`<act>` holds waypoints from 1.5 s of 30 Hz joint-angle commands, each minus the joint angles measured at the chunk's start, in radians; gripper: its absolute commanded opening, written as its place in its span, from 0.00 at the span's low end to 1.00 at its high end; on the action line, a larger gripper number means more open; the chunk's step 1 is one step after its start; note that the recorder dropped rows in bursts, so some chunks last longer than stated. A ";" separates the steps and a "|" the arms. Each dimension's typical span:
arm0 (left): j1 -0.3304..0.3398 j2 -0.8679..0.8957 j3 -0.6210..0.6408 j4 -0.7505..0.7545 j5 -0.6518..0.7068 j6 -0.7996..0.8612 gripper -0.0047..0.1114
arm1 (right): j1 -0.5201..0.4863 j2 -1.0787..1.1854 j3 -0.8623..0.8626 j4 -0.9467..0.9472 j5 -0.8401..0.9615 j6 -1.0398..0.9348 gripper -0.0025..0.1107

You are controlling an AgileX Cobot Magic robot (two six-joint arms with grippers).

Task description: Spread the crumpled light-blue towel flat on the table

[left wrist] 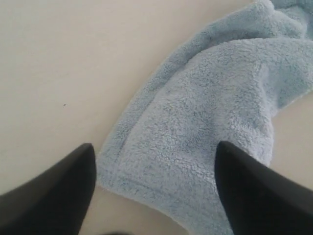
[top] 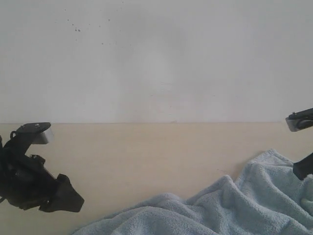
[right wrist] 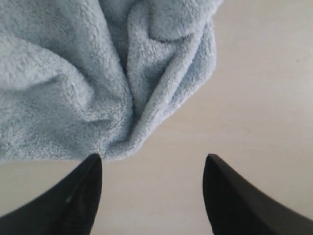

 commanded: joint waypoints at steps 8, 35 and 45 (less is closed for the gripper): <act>0.003 0.089 -0.066 -0.136 0.034 -0.018 0.64 | -0.006 0.176 -0.223 -0.001 -0.106 0.073 0.53; 0.003 0.089 -0.081 -0.403 0.189 0.080 0.64 | -0.276 0.661 -0.664 0.323 -0.114 -0.079 0.53; 0.003 0.089 -0.081 -0.433 0.209 0.094 0.64 | -0.411 0.664 -0.658 0.604 -0.099 -0.222 0.53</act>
